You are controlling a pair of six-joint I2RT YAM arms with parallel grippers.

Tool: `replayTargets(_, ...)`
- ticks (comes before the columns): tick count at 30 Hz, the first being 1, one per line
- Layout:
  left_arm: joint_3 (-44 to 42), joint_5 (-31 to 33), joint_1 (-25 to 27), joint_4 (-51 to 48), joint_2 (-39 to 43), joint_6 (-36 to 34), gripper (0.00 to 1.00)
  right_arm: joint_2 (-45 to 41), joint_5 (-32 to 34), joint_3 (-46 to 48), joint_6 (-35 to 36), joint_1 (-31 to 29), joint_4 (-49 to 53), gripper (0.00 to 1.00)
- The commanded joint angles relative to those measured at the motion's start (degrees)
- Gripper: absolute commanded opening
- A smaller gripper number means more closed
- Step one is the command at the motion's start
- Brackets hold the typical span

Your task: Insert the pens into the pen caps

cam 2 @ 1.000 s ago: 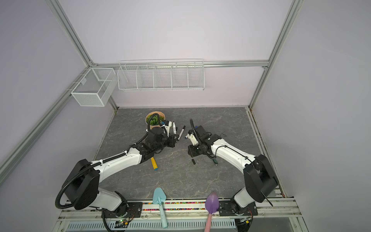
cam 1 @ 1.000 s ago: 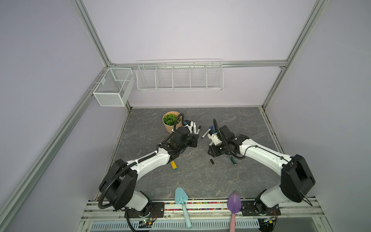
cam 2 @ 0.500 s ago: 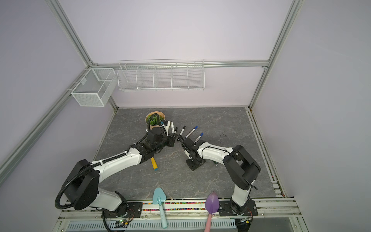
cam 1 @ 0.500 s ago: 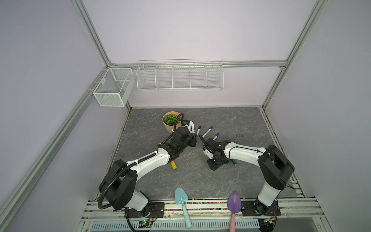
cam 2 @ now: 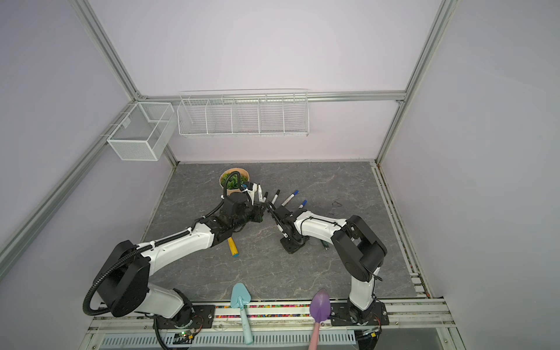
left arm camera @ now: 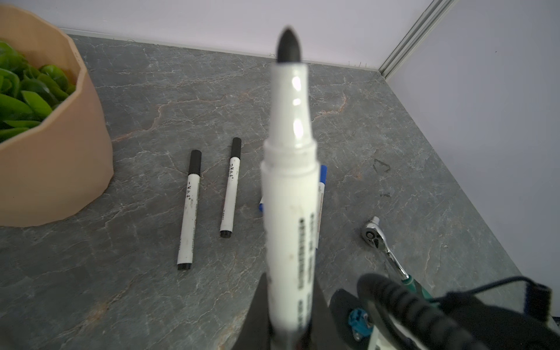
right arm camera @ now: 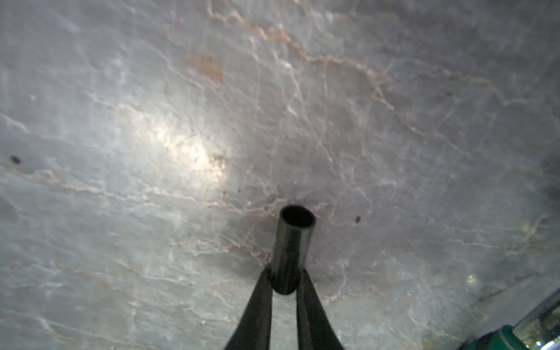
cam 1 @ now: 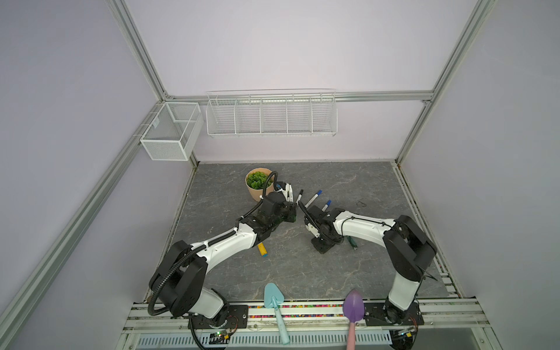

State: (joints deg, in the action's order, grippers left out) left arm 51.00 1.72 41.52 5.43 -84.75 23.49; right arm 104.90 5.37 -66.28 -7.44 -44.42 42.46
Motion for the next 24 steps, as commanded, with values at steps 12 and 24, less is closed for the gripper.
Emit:
replayTargets(12,-1.91,0.31,-0.12,0.96,2.23,1.74,0.00,-3.21,-11.23,-5.13,-0.77,5.23,-0.15,0.14)
replayTargets(24,-3.11,0.04,-0.03,1.25,2.83,1.21,0.00,1.74,-13.05,-5.24,0.63,4.40,1.09,0.15)
